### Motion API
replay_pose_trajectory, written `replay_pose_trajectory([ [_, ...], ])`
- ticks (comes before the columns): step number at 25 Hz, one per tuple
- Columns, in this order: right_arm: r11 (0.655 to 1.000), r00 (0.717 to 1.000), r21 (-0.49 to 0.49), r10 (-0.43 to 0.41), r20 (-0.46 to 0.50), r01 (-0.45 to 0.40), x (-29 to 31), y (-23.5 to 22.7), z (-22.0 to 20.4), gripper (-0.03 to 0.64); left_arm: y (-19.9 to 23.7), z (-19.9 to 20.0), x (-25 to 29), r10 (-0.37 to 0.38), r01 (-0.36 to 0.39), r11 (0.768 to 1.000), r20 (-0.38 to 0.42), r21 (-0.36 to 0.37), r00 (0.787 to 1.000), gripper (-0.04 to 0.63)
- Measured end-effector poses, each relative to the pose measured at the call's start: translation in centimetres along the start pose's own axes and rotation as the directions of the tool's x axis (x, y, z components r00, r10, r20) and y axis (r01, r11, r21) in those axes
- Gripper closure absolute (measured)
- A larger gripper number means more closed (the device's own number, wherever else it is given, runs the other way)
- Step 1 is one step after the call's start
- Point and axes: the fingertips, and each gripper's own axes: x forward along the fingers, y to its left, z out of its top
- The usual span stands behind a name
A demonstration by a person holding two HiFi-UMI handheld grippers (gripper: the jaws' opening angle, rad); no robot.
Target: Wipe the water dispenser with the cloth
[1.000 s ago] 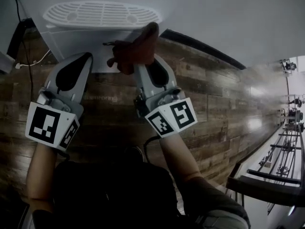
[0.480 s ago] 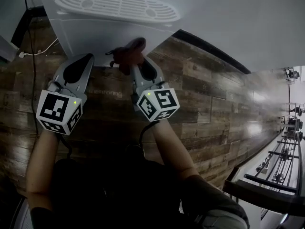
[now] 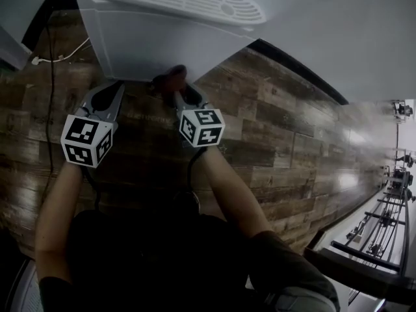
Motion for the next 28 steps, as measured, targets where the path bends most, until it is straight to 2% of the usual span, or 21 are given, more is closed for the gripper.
replay_pose_trajectory([
  [2, 0.999, 1.0, -0.037, 0.002, -0.031, -0.003, 0.2, 0.2, -0.8, 0.552, 0.4, -0.5, -0.1, 0.003, -0.003, 1.0, -0.013, 0.0, 1.0, 0.577],
  [4, 0.994, 0.999, -0.107, 0.029, -0.019, -0.031, -0.3, 1.4, 0.0, 0.552, 0.5, -0.3, -0.3, -0.01, 0.01, 1.0, -0.008, 0.011, 1.0, 0.577],
  [7, 0.968, 0.986, -0.222, 0.137, 0.096, -0.113, -3.1, 5.5, 5.1, 0.552, 0.5, 2.6, -1.4, -0.027, 0.024, 0.999, 0.052, 0.048, 0.998, 0.577],
  [9, 0.94, 0.955, -0.31, 0.214, 0.206, -0.144, -5.7, 8.8, 10.5, 0.552, 0.5, 6.1, -2.8, -0.026, 0.015, 0.996, 0.122, 0.091, 0.992, 0.575],
  [11, 0.916, 0.922, -0.379, 0.251, 0.293, -0.129, -8.1, 11.4, 16.0, 0.552, 0.1, 10.1, -4.4, -0.025, 0.0, 0.991, 0.194, 0.131, 0.981, 0.577],
  [12, 0.908, 0.917, -0.406, 0.247, 0.313, -0.105, -8.8, 12.1, 18.1, 0.552, -0.4, 12.0, -5.2, -0.029, -0.005, 0.989, 0.226, 0.147, 0.974, 0.577],
  [16, 0.873, 0.936, -0.487, 0.192, 0.297, -0.024, -9.0, 11.8, 22.0, 0.552, -1.6, 16.9, -7.0, -0.046, -0.014, 0.982, 0.307, 0.19, 0.951, 0.577],
  [20, 0.868, 0.949, -0.495, 0.186, 0.256, -0.037, -7.2, 11.4, 20.9, 0.552, -1.9, 16.0, -6.5, -0.075, 0.02, 0.981, 0.281, 0.194, 0.957, 0.577],
  [23, 0.88, 0.969, -0.469, 0.179, 0.171, -0.08, -4.9, 11.0, 17.2, 0.552, -1.0, 12.7, -5.8, -0.076, 0.051, 0.992, 0.231, 0.112, 0.97, 0.577],
  [25, 0.898, 0.979, -0.425, 0.175, 0.103, -0.116, -3.3, 10.5, 14.2, 0.552, 0.2, 10.1, -5.4, -0.054, 0.042, 0.997, 0.195, 0.069, 0.979, 0.577],
  [28, 0.917, 0.986, -0.371, 0.164, 0.023, -0.144, -0.8, 9.3, 10.0, 0.552, 2.7, 6.1, -4.6, 0.007, -0.015, 0.999, 0.15, 0.048, 0.989, 0.575],
])
